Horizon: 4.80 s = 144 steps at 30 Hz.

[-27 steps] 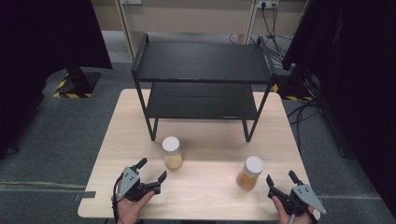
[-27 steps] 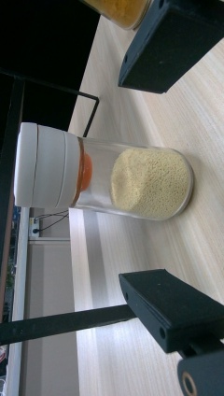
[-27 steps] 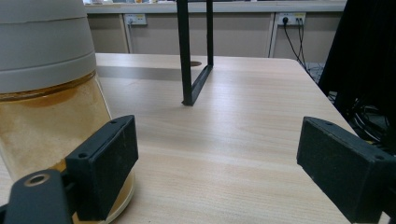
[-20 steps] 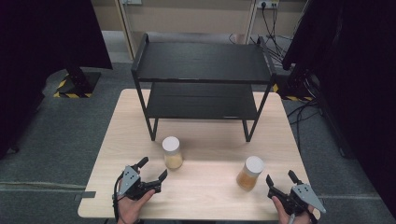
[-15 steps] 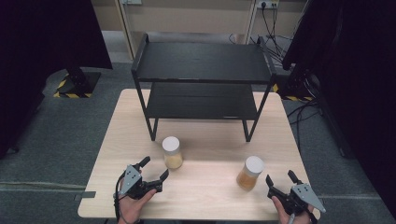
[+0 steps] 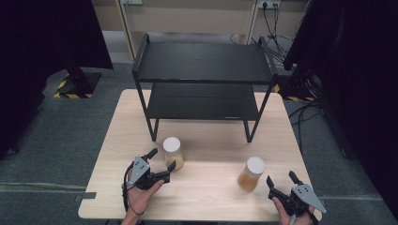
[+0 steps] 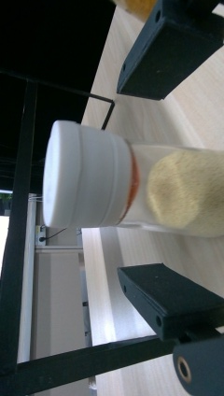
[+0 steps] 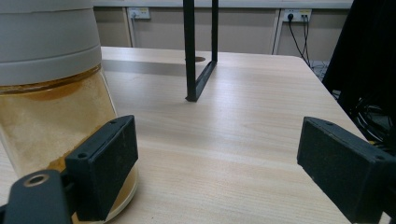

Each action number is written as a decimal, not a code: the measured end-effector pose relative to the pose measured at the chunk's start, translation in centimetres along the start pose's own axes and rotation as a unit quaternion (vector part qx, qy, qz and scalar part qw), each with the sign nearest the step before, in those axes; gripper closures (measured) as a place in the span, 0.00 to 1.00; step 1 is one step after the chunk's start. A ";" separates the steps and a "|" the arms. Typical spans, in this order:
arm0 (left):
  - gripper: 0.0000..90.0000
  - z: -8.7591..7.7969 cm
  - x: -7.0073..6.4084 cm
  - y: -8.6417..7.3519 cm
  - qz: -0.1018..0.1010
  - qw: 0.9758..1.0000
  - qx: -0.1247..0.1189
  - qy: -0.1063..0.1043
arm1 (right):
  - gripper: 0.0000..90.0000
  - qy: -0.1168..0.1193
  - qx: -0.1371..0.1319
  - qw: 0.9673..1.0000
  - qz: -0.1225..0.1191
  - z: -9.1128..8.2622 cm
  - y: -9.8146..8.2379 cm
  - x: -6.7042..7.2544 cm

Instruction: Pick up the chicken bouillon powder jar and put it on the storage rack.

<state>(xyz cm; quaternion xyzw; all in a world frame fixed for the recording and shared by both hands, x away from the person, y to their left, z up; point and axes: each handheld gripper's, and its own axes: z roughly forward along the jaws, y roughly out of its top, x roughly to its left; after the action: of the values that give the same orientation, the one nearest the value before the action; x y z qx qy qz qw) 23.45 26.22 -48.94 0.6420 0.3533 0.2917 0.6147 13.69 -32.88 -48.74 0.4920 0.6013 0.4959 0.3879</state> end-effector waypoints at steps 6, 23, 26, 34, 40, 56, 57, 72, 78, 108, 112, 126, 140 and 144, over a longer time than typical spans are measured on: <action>0.13 1.1 0.0 0.9 0.007 1.000 -0.003 -0.001 | 0.14 0.001 0.000 1.000 0.005 0.0 0.0 -0.1; 0.23 2.9 -0.1 1.9 0.016 1.000 -0.001 -0.006 | 0.14 0.003 0.003 1.000 0.005 0.1 0.1 -0.2; 0.27 3.2 -0.2 2.0 0.020 1.000 0.002 -0.006 | 0.14 0.004 0.003 1.000 0.006 0.1 0.1 -0.2; 0.36 3.3 -0.1 1.8 0.026 1.000 0.003 -0.005 | 0.14 0.006 0.004 1.000 0.006 0.1 0.1 -0.3; 0.37 3.4 -0.3 1.8 0.024 1.000 0.003 -0.003 | 0.14 0.006 0.004 1.000 0.005 0.1 0.2 -0.3; 0.37 2.4 -0.9 3.3 -0.001 1.000 -0.001 0.008 | 0.14 0.007 0.004 1.000 0.006 0.1 0.2 -0.3; 0.37 2.4 -0.9 3.3 -0.001 1.000 -0.001 0.008 | 0.14 0.007 0.004 1.000 0.006 0.1 0.2 -0.3; 0.37 0.7 -1.8 6.1 0.014 0.998 -0.053 0.028 | 0.14 0.005 0.004 1.000 0.006 0.1 0.2 -0.2; 0.37 0.5 -1.9 7.1 0.014 0.997 -0.071 0.036 | 0.14 0.005 0.004 1.000 0.006 0.1 0.1 -0.3; 0.37 0.7 -1.9 14.5 0.046 0.988 -0.137 0.060 | 0.14 0.004 0.005 1.000 0.006 0.1 0.2 -0.2; 0.37 0.8 -1.9 15.2 0.047 0.987 -0.144 0.060 | 0.14 0.003 0.004 1.000 0.005 0.1 0.2 -0.2; 0.37 1.0 -2.3 18.2 0.050 0.982 -0.169 0.065 | 0.14 0.003 0.005 1.000 0.006 0.1 0.2 -0.2; 0.37 1.7 -2.6 21.6 0.060 0.979 -0.185 0.067 | 0.14 0.004 0.004 1.000 0.007 0.1 0.2 -0.3; 0.37 2.0 -2.6 22.5 0.060 0.978 -0.188 0.069 | 0.14 0.004 0.005 1.000 0.006 0.1 0.2 -0.2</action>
<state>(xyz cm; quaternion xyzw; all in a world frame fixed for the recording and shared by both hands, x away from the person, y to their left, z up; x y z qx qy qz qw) 25.70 23.10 -26.54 0.5134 0.2945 0.4324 0.6802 13.89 -33.09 -48.58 0.4958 0.6020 0.4974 0.3799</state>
